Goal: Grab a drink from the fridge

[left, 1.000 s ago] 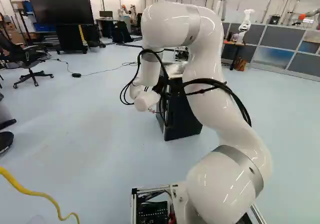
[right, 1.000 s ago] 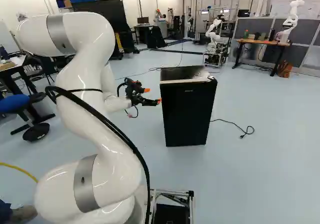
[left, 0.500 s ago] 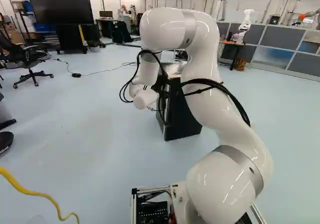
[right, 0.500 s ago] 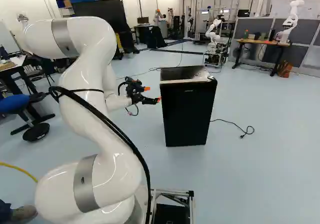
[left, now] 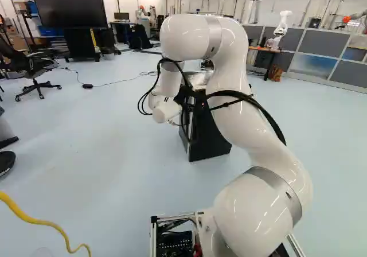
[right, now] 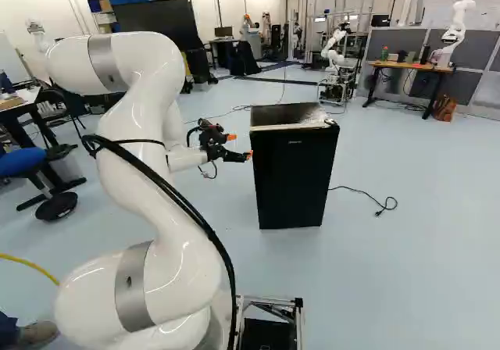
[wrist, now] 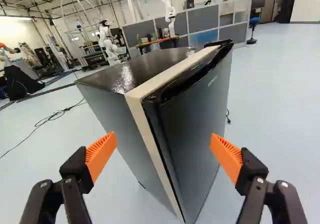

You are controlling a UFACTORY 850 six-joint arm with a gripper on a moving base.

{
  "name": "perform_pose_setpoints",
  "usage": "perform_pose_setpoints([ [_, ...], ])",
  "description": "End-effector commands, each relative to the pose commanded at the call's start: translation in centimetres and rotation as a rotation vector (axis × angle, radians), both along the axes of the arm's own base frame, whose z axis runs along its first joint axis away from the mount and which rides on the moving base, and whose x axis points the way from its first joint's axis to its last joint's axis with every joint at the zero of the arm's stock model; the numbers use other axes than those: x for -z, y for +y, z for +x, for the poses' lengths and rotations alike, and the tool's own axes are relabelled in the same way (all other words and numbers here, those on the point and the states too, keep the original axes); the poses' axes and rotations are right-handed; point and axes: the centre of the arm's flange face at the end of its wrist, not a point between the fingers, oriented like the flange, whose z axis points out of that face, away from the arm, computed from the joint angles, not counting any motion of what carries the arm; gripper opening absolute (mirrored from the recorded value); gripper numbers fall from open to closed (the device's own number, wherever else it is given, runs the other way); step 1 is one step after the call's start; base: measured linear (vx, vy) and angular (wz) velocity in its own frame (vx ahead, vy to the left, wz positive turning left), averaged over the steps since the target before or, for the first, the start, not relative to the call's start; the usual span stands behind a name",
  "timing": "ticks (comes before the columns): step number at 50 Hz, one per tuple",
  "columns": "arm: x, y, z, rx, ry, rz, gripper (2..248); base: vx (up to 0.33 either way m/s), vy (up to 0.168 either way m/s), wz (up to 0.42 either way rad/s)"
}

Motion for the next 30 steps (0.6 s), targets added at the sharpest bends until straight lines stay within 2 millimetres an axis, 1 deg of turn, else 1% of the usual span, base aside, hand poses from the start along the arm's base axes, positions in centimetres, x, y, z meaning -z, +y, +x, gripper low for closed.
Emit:
perform_pose_setpoints([
  [30, 0.3, -0.1, 1.7, 0.058, -0.020, 0.020, 247, 0.000, 0.000, 0.000],
])
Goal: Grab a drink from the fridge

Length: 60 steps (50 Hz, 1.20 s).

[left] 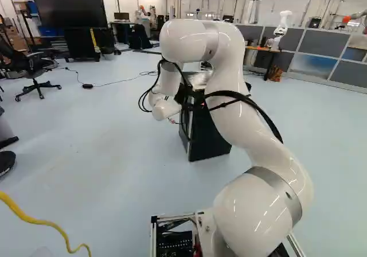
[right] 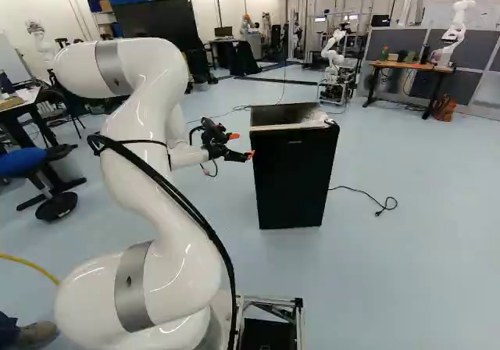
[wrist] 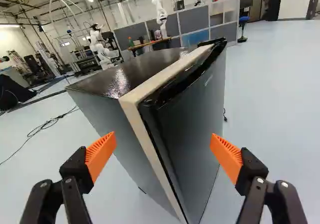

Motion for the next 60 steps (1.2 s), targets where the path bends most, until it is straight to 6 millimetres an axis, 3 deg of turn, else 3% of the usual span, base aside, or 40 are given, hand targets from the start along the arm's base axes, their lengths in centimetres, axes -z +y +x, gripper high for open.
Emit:
perform_pose_setpoints([
  [60, 0.1, -1.0, 1.2, 0.105, -0.033, 0.005, 247, 0.000, 0.000, 0.000],
])
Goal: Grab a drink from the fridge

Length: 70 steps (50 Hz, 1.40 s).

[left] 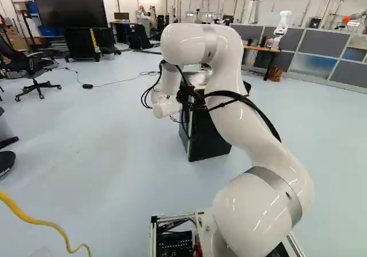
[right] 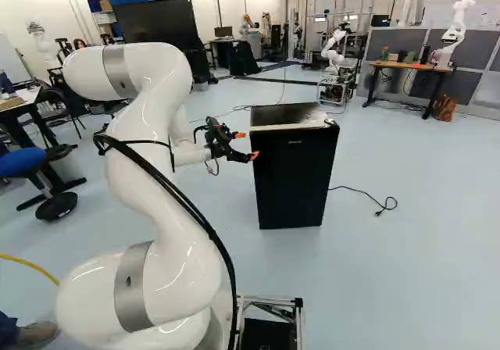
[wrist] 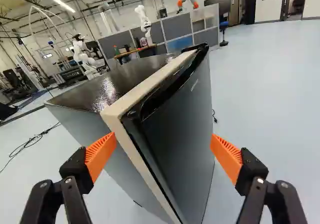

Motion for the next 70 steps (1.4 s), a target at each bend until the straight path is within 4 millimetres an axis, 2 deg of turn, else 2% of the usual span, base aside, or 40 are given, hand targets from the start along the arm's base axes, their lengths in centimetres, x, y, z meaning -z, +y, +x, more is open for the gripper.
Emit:
perform_pose_setpoints([
  [36, 0.0, -0.1, 0.2, -0.025, 0.116, -0.097, 247, 0.000, 0.000, 0.000],
  [56, 0.1, -2.0, 1.3, 0.012, 0.109, -0.092, 247, 0.000, 0.000, 0.000],
  [70, -0.1, -3.4, -0.2, 0.027, 0.133, -0.099, 247, 0.001, 0.002, 0.010],
])
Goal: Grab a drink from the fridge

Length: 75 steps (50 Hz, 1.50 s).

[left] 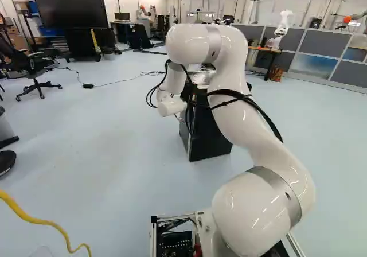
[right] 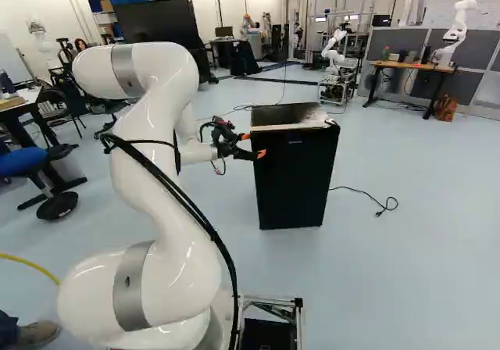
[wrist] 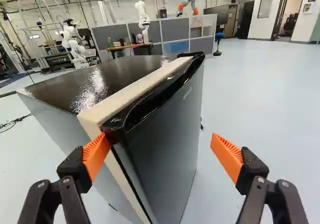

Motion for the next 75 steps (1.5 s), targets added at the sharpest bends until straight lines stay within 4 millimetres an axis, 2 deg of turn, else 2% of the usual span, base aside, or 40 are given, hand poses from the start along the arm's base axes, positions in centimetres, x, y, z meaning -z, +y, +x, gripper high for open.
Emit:
perform_pose_setpoints([
  [16, -0.3, -0.3, -3.4, -0.014, 0.044, -0.014, 247, 0.001, -0.004, -0.019],
  [46, -0.8, 1.3, -10.7, -0.093, 0.128, -0.047, 247, 0.000, 0.000, 0.001],
  [55, -0.8, 1.4, -11.3, -0.093, 0.132, -0.052, 247, 0.000, 0.000, 0.000],
  [75, -0.9, 1.0, -11.4, -0.067, 0.126, -0.060, 247, 0.000, 0.000, 0.000],
])
